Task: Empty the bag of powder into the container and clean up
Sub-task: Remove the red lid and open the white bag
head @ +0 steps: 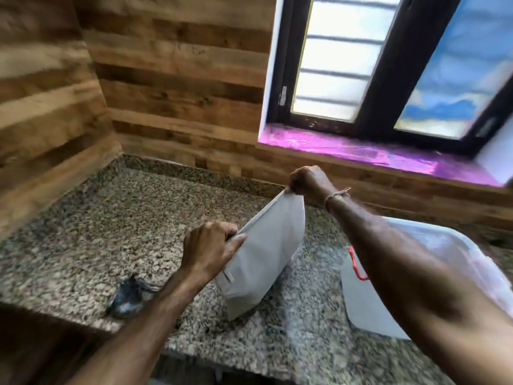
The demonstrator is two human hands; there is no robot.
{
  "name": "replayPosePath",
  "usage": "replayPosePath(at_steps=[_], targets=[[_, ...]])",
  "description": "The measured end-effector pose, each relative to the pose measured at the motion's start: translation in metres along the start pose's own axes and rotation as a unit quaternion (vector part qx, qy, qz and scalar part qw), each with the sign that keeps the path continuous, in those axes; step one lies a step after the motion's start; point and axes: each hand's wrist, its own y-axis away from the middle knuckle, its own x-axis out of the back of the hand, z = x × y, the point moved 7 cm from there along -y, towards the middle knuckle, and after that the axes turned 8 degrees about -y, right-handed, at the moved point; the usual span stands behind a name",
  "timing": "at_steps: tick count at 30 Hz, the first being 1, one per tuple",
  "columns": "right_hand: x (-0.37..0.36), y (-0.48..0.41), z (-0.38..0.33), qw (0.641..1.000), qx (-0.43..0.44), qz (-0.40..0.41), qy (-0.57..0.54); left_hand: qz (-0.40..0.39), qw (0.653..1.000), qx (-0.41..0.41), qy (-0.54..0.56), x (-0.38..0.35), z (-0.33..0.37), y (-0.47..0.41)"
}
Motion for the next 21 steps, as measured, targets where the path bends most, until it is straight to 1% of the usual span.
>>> replayPosePath(at_steps=[1,3,4,6,10,13,15,17,18,19,20,21], targets=[[-0.010,0.006,0.009,1.000,-0.016,-0.005,-0.003,-0.007,1.000,-0.001,-0.012,-0.007,0.003,0.008],[-0.030,0.015,0.025,1.000,-0.002,0.002,-0.005,-0.017,0.999,0.000,-0.027,-0.020,0.008,0.021],[-0.039,0.019,0.033,1.000,0.011,0.012,-0.008,-0.024,0.999,0.002,-0.026,-0.026,0.012,0.027],[-0.050,0.027,0.045,0.999,0.009,0.027,-0.021,-0.036,0.999,0.012,0.001,-0.039,0.018,0.035],[-0.055,0.031,0.057,0.998,-0.012,0.023,-0.053,-0.043,0.996,0.069,0.037,-0.049,0.026,0.045],[-0.056,0.042,0.067,0.996,-0.039,0.010,-0.083,-0.078,0.984,0.144,0.068,-0.054,0.026,0.062],[-0.056,0.064,0.061,0.996,-0.034,0.040,-0.075,-0.088,0.977,0.187,0.059,-0.055,0.019,0.078],[-0.061,0.096,0.038,0.991,-0.002,0.084,-0.109,-0.090,0.971,0.215,0.052,-0.057,0.008,0.091],[-0.067,0.115,0.020,0.985,0.033,0.082,-0.147,-0.097,0.966,0.229,0.067,-0.059,0.006,0.097],[-0.077,0.134,0.001,0.978,0.073,0.050,-0.189,-0.104,0.957,0.246,0.114,-0.061,0.005,0.101],[-0.090,0.152,-0.017,0.969,0.106,0.000,-0.222,-0.109,0.938,0.266,0.194,-0.064,0.006,0.104],[-0.104,0.167,-0.031,0.961,0.132,-0.051,-0.238,-0.111,0.907,0.290,0.283,-0.065,0.010,0.108]])
